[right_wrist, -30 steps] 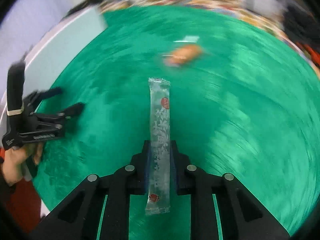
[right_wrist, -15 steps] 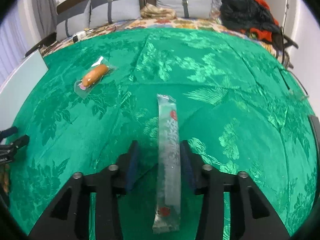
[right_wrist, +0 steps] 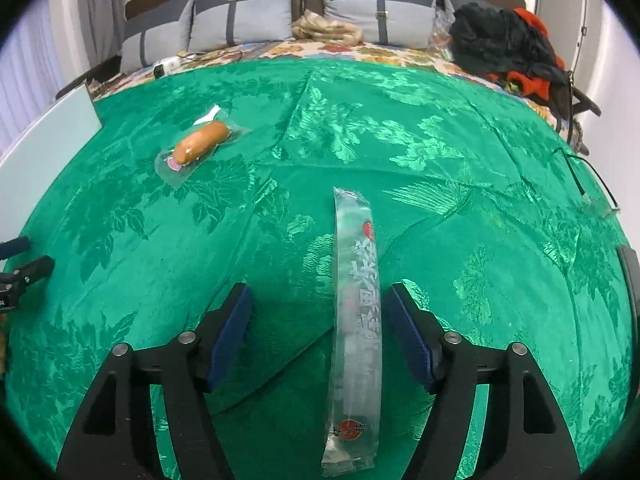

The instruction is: Organize snacks

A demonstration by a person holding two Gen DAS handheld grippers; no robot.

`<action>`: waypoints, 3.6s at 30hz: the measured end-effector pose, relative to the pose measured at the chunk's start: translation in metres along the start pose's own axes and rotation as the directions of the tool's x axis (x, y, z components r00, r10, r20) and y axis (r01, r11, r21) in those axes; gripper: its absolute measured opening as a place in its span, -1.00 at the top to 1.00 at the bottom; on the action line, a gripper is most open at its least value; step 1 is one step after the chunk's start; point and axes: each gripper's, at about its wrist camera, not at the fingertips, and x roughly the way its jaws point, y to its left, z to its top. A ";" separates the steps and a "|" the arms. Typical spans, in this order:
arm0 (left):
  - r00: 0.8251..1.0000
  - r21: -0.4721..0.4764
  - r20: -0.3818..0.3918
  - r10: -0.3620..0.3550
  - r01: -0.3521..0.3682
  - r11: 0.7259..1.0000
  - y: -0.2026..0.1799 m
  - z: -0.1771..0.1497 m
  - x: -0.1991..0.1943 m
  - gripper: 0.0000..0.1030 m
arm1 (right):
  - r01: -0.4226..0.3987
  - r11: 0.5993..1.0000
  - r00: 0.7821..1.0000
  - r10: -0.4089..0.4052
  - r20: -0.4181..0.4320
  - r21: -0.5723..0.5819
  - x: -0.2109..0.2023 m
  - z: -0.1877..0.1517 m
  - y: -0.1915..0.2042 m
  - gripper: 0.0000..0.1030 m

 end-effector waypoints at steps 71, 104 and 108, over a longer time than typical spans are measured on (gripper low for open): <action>0.963 0.162 -0.090 -0.253 0.265 0.950 -0.122 0.138 0.050 0.31 | -0.003 1.000 1.000 0.003 0.000 0.003 0.001 0.000 0.001 -0.47; 0.934 -0.242 0.314 -0.169 0.251 0.937 0.186 0.028 -0.262 0.30 | -0.569 0.815 0.822 0.569 0.033 0.112 -0.155 0.105 0.188 0.63; 0.964 -0.278 0.264 -0.043 0.119 0.953 0.237 0.004 -0.262 0.30 | -0.667 0.744 0.743 0.668 -0.042 0.028 -0.163 0.116 0.298 0.63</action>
